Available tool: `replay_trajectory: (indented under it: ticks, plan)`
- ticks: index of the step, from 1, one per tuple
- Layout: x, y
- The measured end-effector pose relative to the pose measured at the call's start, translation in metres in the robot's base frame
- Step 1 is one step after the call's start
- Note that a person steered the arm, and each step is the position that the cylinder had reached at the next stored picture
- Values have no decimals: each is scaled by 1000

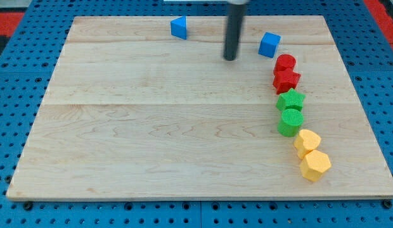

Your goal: Move the blue cube closer to the red circle

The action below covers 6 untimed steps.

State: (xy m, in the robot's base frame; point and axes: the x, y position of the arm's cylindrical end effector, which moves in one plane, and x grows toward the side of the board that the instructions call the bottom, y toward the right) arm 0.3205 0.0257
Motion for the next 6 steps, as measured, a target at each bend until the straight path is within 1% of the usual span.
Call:
replay_trajectory:
  ticks: [1, 2, 4, 5, 6]
  plan:
    - [-17, -44]
    - [-33, 13]
    - [-36, 107]
    - [-36, 110]
    - [-72, 82]
